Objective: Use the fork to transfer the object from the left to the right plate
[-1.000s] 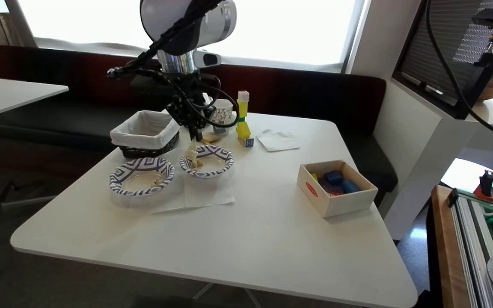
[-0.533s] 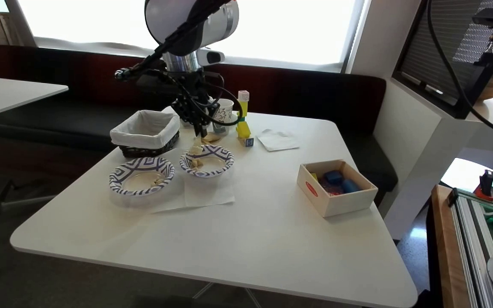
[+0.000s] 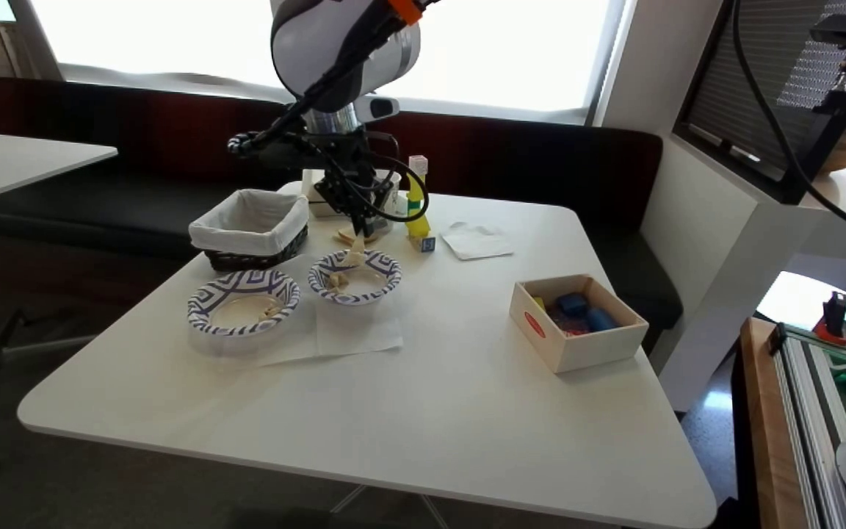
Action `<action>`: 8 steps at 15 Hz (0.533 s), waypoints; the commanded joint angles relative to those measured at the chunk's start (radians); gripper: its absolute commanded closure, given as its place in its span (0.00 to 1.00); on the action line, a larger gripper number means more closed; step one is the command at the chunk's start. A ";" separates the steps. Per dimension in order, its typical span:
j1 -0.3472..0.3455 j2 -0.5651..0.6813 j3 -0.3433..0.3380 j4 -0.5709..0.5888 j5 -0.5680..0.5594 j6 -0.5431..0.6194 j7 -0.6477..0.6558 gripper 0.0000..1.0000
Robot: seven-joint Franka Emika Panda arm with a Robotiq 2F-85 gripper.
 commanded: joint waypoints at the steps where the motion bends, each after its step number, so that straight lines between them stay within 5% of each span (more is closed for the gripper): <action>1: 0.009 0.049 -0.011 0.037 0.020 -0.002 0.002 0.97; 8: 0.008 0.115 -0.013 0.088 0.021 -0.003 -0.005 0.97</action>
